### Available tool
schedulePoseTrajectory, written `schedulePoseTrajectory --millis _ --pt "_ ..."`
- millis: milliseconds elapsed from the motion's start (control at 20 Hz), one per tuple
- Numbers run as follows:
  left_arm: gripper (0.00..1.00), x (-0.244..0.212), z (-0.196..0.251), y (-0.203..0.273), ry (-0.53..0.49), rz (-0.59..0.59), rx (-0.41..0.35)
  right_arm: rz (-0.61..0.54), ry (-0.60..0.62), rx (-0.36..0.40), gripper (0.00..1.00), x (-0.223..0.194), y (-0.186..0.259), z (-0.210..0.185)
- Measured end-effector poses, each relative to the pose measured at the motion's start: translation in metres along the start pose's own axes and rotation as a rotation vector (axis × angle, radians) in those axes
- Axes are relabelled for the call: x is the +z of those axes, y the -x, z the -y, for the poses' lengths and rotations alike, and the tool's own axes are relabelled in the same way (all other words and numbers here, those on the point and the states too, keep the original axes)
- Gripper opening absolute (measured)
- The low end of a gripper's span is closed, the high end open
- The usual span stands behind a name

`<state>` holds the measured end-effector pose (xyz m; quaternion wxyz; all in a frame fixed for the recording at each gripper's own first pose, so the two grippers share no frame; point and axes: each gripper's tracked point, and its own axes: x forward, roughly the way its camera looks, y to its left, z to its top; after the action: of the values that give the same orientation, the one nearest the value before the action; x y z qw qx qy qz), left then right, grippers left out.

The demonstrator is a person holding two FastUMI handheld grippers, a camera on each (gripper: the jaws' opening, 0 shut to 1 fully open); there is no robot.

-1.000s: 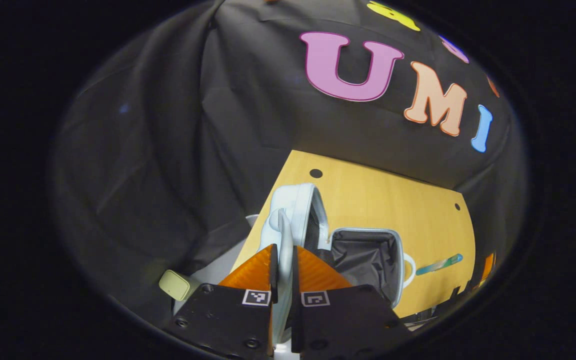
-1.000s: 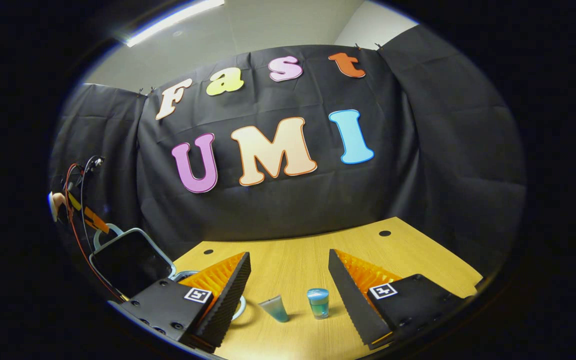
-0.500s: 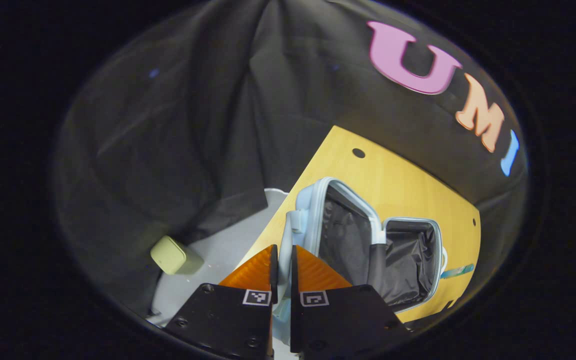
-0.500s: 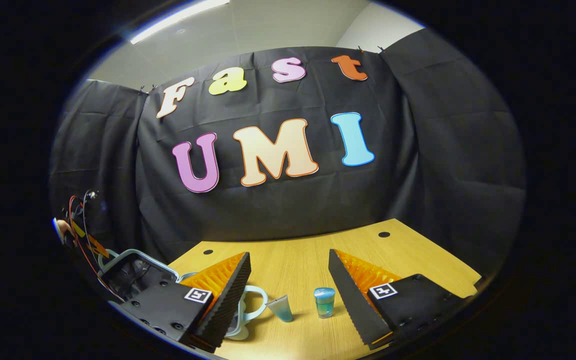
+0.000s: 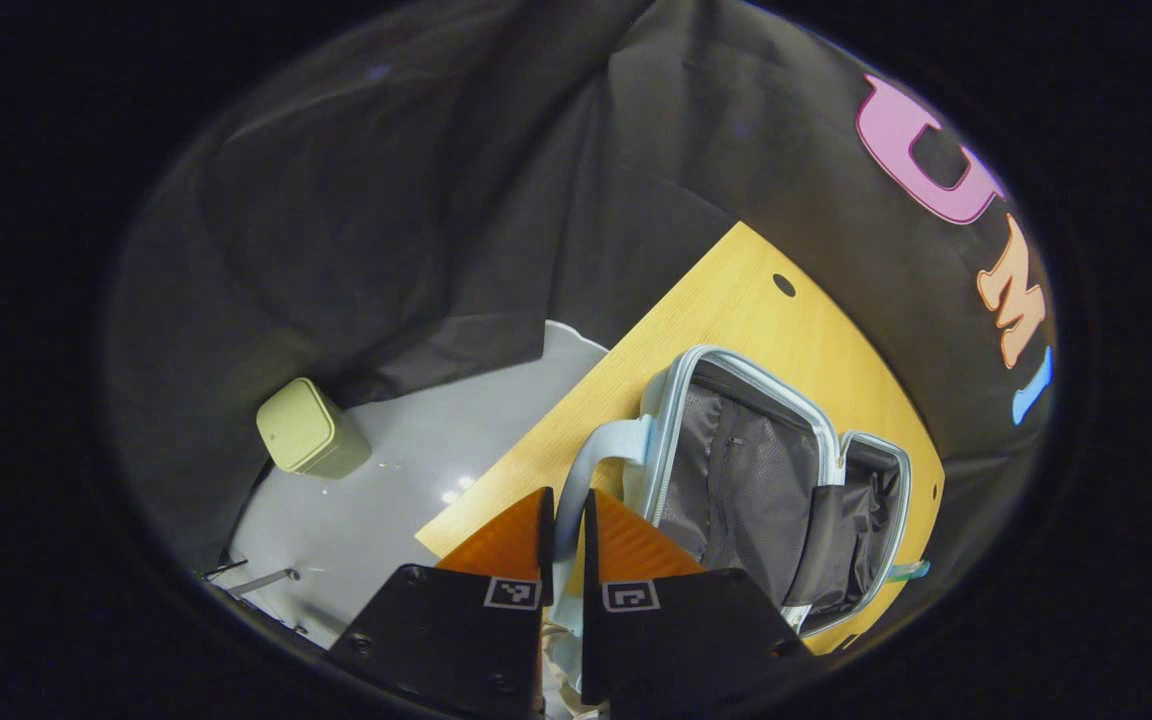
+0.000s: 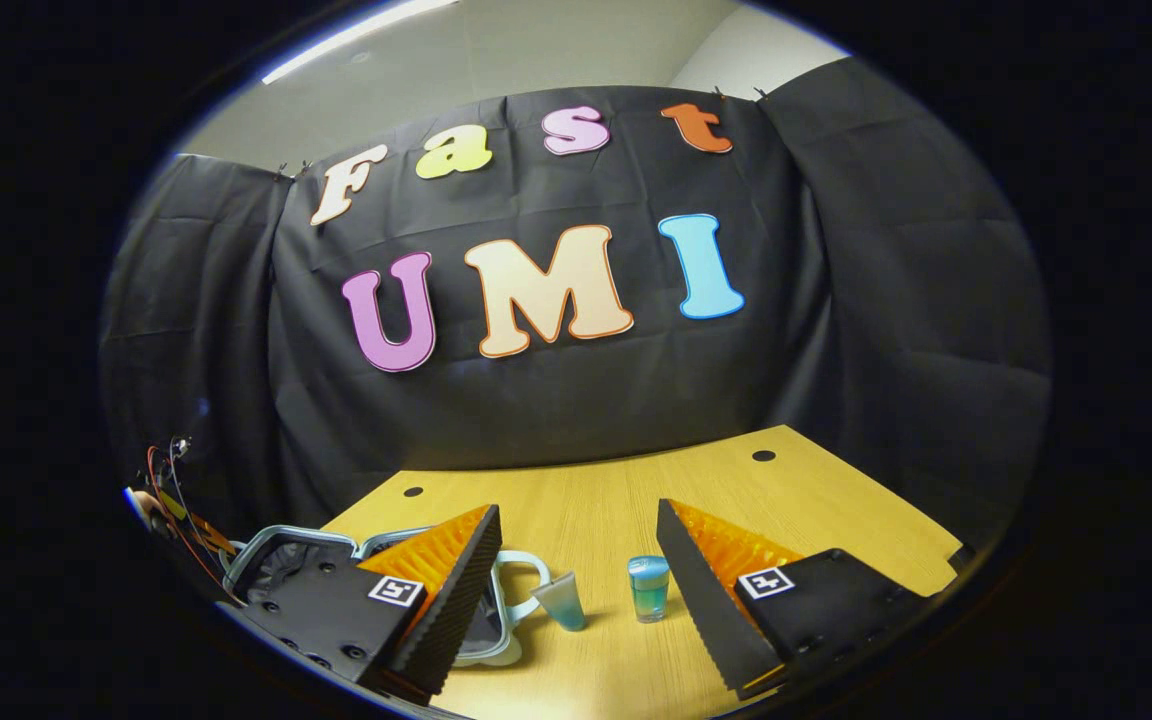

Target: First open the suitcase, pack the skin care products into it, and then close the suitcase.

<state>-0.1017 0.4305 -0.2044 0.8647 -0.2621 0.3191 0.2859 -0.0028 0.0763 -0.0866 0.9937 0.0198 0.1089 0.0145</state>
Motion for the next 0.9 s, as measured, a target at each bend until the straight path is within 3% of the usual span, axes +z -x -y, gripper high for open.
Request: schedulePoseTrajectory --millis 150,200,250,300,350,500,650,700,900 --pt "0.14 0.0 -0.008 0.003 -0.042 0.013 0.06 -0.004 -0.001 -0.004 0.98 -0.002 0.001 0.002" --pt "0.1 0.006 -0.004 0.009 -0.057 0.022 0.054 -0.006 -0.001 -0.008 0.98 -0.004 0.001 0.004" --pt "0.24 0.008 -0.001 0.012 -0.082 0.037 0.062 -0.013 -0.002 -0.01 0.94 -0.006 0.0 0.006" --pt "0.46 0.011 0.003 0.017 -0.117 0.057 0.072 -0.018 -0.002 -0.012 0.98 -0.009 -0.001 0.008" --pt "0.51 0.013 0.011 0.021 -0.15 0.073 0.07 -0.024 -0.003 -0.014 0.98 -0.012 -0.002 0.01" --pt "0.98 0.017 0.034 0.034 -0.26 0.117 0.078 -0.051 -0.003 -0.014 0.98 -0.021 -0.004 0.018" --pt "0.92 0.015 0.065 0.049 -0.352 0.16 0.08 -0.078 0.001 -0.01 0.98 -0.029 -0.007 0.028" --pt "0.98 0.012 0.078 0.055 -0.383 0.172 0.07 -0.092 0.001 -0.007 0.98 -0.033 -0.009 0.032" --pt "0.95 -0.015 0.15 0.076 -0.487 0.193 -0.001 -0.13 -0.002 0.011 0.98 -0.043 -0.012 0.047"
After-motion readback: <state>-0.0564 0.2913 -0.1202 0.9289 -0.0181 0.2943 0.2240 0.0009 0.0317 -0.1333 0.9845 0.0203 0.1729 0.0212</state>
